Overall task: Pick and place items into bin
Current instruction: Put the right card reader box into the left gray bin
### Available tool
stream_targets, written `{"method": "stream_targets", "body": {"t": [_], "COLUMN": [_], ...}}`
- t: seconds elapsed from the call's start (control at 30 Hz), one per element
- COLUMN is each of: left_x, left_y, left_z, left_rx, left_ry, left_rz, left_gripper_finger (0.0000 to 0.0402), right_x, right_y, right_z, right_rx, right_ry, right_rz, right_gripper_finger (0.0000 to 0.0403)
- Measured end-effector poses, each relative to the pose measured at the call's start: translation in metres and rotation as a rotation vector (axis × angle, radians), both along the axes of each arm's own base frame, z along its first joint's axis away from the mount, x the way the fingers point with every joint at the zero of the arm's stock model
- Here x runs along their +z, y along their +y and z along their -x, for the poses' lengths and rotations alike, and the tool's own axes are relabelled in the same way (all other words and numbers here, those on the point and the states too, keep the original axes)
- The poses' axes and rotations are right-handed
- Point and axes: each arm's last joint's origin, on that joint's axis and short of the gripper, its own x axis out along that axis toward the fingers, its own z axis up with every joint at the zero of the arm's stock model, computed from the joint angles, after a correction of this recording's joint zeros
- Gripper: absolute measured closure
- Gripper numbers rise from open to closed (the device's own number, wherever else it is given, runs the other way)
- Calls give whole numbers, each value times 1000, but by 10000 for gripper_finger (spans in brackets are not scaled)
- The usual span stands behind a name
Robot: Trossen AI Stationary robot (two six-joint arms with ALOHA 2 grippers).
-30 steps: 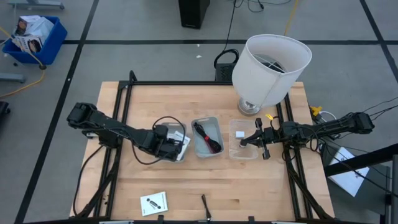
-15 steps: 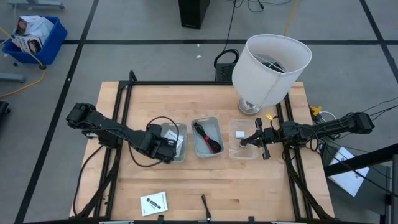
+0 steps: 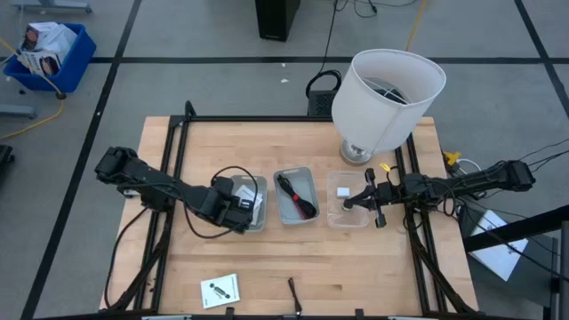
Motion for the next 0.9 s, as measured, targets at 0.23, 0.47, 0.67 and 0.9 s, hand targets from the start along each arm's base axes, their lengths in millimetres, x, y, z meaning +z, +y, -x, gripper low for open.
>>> {"method": "stream_targets", "body": {"t": [0.23,0.47,0.67,0.9], "left_x": [0,0,-1,-1], "left_y": [-1,-2,-3,-2], "left_z": [-3,-3,-2,-1], "left_rx": [-59,-96,-81,-111], "left_ry": [-8,20,13,58], "left_rz": [-3,25,38,68], "left_gripper_finger": [381,314,196,114], "right_x": [0,0,0,0], "right_y": [0,0,0,0], "right_z": [0,0,0,0], "right_rx": [0,0,0,0], "right_ry": [0,0,0,0], "right_rz": [0,0,0,0], "right_gripper_finger": [401,401,401,401]}}
